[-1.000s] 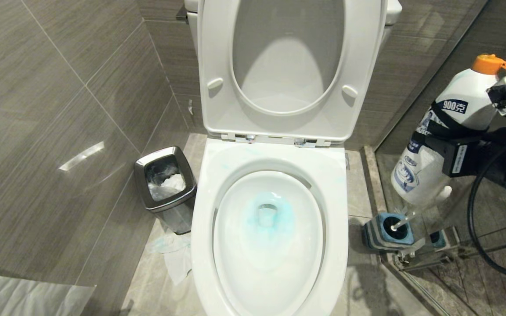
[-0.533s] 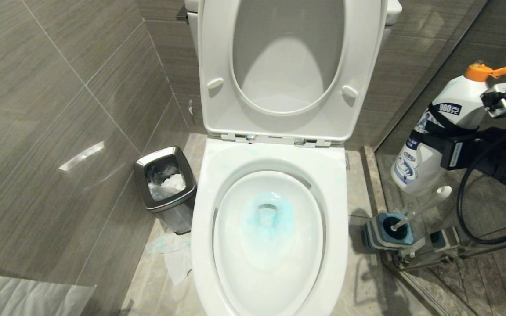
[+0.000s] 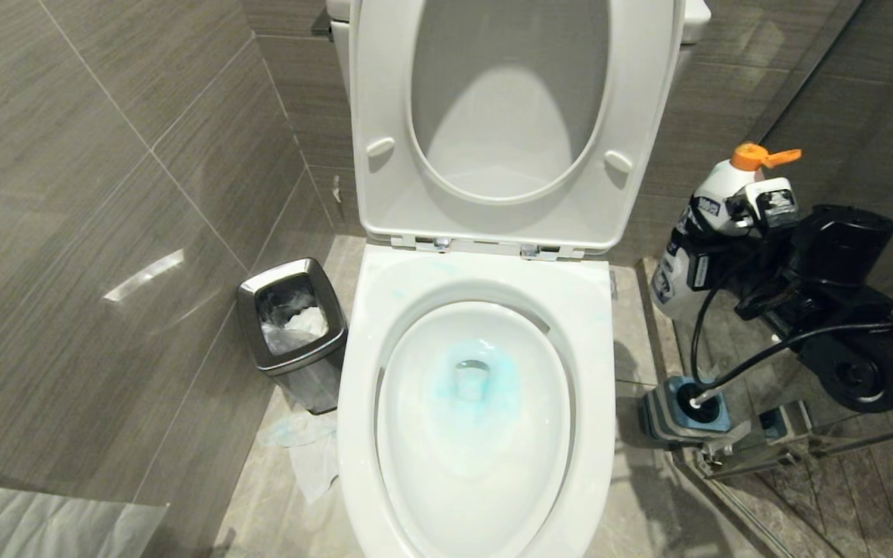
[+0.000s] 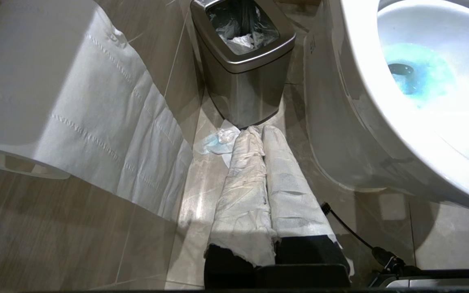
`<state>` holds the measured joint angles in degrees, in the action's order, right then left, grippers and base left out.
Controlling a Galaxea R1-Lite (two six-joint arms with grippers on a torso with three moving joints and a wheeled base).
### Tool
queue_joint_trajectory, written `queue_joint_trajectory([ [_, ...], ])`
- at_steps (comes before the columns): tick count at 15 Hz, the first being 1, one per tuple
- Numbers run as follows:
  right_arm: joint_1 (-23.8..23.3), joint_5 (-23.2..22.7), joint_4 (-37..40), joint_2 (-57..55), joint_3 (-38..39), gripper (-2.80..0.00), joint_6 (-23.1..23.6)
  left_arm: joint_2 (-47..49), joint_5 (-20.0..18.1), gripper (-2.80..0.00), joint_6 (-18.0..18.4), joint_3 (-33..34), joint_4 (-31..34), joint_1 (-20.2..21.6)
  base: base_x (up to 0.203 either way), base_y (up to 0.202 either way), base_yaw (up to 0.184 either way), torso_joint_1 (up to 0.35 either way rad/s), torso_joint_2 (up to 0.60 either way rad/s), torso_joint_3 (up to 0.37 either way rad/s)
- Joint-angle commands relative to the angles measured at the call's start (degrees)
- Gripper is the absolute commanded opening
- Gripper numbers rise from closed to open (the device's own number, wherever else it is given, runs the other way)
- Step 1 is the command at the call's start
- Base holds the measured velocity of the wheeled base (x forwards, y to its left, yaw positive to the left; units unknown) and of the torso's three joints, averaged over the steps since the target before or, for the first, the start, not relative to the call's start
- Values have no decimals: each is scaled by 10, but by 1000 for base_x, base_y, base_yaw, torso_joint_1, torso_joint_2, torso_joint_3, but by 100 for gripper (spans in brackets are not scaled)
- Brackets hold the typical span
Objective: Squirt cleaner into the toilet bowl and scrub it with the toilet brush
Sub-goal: Place the cleaning agent on the floor
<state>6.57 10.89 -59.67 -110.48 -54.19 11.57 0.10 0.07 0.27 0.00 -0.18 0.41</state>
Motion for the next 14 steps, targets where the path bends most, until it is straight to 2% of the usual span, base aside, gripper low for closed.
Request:
queue_joint_trajectory([
  [1, 24, 19, -4, -35, -6, -280, 1, 0, 0, -280, 0, 0, 0, 0, 0, 0, 0, 0, 0, 0],
  [10, 31, 56, -12, -95, -42, -280, 1, 0, 0, -280, 4, -1, 1, 0, 0, 0, 0, 0, 0, 0],
  [14, 35, 65, -108, -203, -84, -280, 1, 0, 0, -280, 4, -2, 3, 0, 0, 0, 0, 1, 0, -99],
])
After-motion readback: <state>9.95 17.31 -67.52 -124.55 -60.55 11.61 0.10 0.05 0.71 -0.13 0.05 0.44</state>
